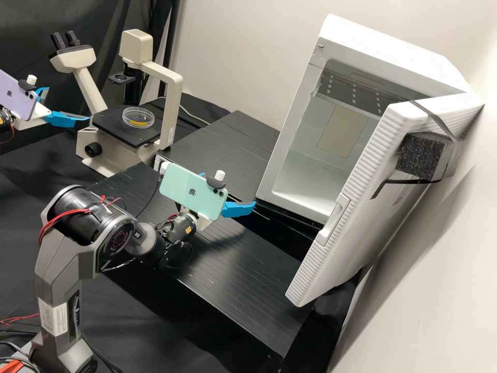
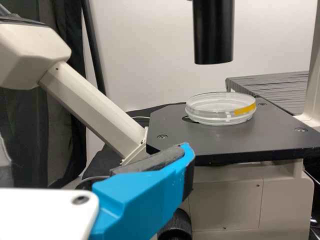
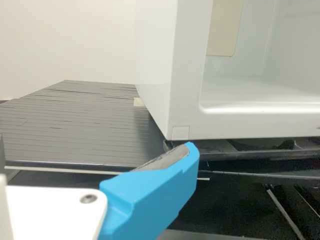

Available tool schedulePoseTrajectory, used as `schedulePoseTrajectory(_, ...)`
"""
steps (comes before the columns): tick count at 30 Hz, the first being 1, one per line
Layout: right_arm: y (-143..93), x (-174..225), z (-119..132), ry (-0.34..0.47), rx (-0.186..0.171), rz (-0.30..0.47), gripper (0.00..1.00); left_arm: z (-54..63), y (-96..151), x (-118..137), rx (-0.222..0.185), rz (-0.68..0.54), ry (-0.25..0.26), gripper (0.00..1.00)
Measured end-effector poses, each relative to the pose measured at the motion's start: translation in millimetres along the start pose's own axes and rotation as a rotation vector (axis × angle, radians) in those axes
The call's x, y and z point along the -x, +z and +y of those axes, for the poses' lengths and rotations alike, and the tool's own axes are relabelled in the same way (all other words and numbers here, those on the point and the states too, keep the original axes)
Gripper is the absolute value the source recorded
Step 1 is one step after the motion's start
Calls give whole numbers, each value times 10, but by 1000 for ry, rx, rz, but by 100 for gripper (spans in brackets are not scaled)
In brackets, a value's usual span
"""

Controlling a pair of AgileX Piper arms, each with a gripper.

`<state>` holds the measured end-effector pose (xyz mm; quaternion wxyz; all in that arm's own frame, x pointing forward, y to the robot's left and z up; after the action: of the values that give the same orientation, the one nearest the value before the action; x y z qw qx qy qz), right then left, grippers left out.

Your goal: Move the petri dish to the bench.

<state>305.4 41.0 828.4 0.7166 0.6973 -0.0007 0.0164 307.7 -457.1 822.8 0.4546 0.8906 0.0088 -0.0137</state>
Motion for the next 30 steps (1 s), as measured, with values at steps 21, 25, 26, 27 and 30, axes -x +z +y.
schedulePoseTrajectory(21, -363, 357, -168, -45, -10, 154, 100, 0, 0, 0, 0, 0, 0, 100)
schedulePoseTrajectory(25, -667, 424, -320, -96, -1, 272, 100, 0, 0, 0, 0, 0, 0, 100)
schedulePoseTrajectory(26, -722, 422, -338, -101, 0, 292, 100, 0, 0, 0, 0, 0, 0, 100)
schedulePoseTrajectory(27, -785, 411, -345, -103, -2, 313, 100, 0, 0, 0, 0, 0, 0, 100)
schedulePoseTrajectory(30, -966, 371, -388, -114, -5, 370, 100, 0, 0, 0, 0, 0, 0, 100)
